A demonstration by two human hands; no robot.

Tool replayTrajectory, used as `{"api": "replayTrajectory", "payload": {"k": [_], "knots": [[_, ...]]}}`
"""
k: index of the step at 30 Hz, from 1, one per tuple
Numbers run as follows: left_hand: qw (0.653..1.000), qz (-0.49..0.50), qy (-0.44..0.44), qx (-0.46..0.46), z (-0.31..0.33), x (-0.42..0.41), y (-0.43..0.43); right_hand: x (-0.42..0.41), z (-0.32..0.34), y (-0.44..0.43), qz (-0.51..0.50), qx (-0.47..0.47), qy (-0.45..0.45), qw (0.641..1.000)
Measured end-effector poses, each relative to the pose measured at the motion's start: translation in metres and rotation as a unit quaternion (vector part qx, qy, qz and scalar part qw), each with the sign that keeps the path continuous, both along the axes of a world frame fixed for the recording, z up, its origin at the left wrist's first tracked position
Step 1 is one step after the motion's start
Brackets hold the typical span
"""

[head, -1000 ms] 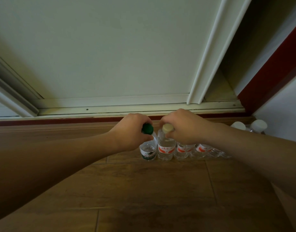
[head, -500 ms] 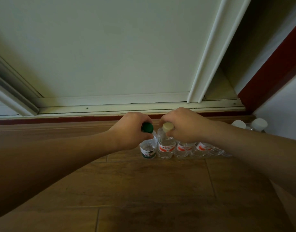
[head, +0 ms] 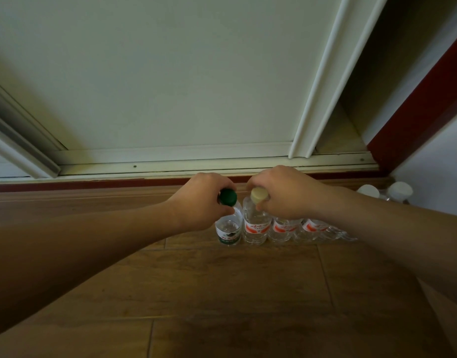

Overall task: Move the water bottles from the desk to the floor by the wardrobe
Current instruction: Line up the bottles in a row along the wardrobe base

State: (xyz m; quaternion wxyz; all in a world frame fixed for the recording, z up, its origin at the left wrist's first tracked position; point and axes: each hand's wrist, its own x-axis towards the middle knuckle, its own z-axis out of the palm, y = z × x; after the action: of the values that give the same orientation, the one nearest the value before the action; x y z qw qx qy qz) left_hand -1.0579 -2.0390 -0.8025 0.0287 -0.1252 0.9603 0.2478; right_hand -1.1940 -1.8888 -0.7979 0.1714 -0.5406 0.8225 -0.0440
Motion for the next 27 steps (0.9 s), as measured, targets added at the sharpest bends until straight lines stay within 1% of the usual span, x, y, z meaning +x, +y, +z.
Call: {"api": "replayTrajectory", "payload": {"k": [27], "knots": [[1.0,-0.01,-0.004,-0.008,0.0025,-0.0011,-0.0005,0.0,0.001,-0.003,0.001,0.005,-0.003,1.0]]}}
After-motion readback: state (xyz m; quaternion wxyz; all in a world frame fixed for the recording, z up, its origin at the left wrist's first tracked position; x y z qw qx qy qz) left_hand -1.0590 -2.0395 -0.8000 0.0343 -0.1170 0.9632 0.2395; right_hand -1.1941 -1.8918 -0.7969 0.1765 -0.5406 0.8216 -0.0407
